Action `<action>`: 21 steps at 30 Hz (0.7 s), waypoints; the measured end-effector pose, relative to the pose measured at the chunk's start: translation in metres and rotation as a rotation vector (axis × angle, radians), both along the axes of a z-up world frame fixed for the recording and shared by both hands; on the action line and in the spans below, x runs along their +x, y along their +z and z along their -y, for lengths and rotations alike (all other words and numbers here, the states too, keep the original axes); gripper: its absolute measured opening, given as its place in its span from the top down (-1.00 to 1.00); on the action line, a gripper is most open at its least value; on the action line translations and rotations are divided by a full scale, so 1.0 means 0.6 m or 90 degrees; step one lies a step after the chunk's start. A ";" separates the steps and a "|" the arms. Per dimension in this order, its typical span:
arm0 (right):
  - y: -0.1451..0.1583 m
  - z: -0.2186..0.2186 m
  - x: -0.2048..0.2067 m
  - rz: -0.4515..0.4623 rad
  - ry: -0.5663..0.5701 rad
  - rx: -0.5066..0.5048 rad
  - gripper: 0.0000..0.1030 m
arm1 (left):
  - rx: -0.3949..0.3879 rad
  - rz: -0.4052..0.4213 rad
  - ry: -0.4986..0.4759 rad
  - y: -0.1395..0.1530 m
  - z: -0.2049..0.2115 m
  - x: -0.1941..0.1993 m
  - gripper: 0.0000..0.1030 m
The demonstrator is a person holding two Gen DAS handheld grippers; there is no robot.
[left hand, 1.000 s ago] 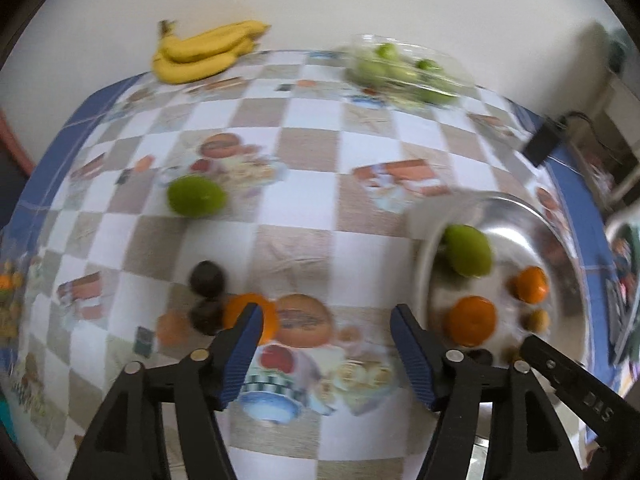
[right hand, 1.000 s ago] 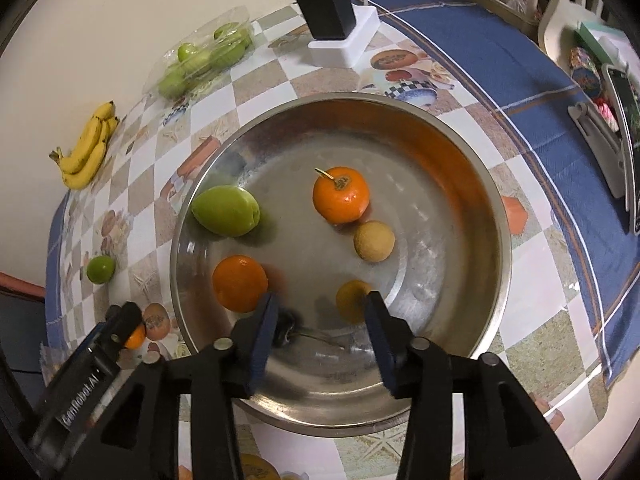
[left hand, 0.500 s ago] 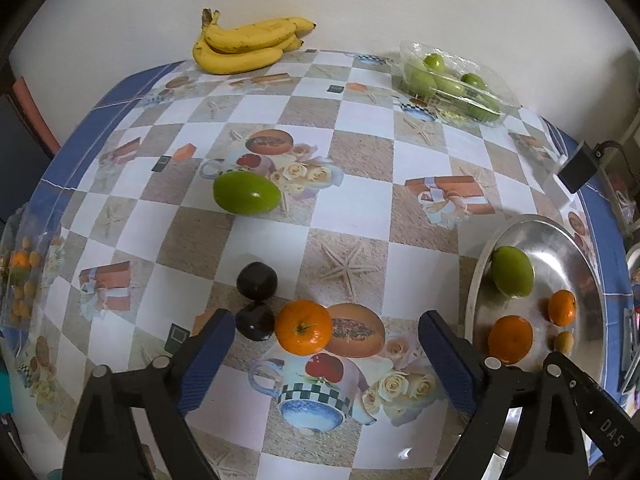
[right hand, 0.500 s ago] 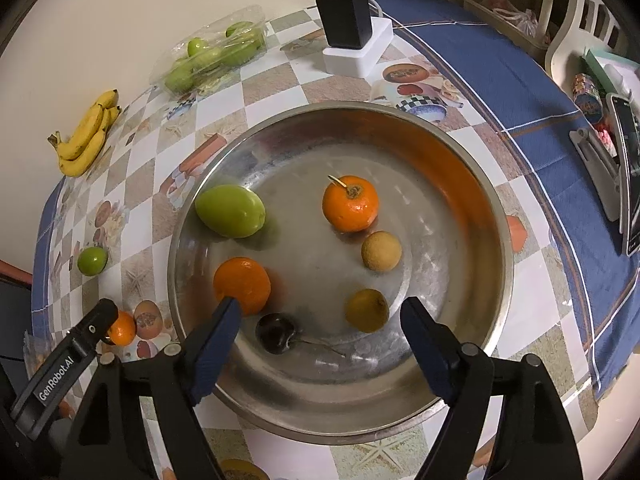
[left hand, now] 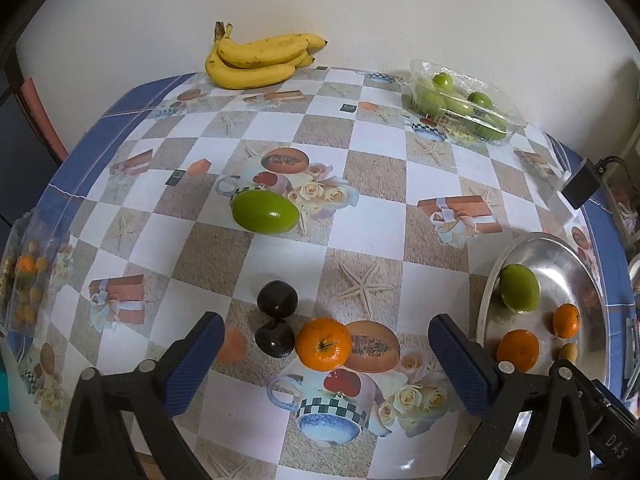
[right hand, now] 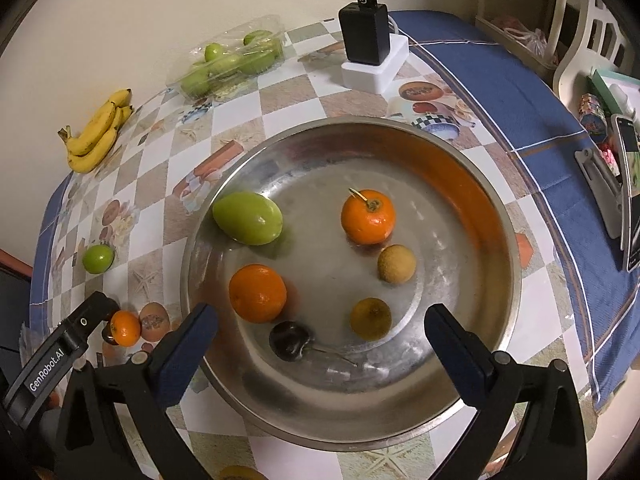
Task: Organize fruits
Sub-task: 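Move both open tools back over the fruit cluster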
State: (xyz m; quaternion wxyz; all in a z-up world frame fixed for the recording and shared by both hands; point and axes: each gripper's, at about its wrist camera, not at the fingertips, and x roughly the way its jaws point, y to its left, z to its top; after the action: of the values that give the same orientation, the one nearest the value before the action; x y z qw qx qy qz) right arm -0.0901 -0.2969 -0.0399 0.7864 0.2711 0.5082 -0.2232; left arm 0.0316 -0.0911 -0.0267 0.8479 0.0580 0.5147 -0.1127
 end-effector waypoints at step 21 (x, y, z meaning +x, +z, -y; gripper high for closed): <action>0.014 -0.038 0.030 0.024 0.032 -0.002 -1.00 | 0.007 0.017 -0.007 0.021 -0.043 0.025 -1.00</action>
State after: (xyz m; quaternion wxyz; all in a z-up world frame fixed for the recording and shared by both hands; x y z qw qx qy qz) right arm -0.0722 -0.2739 -0.0316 0.8017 0.2611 0.4997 -0.1987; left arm 0.0464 -0.0653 -0.0138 0.8536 0.0665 0.5039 -0.1137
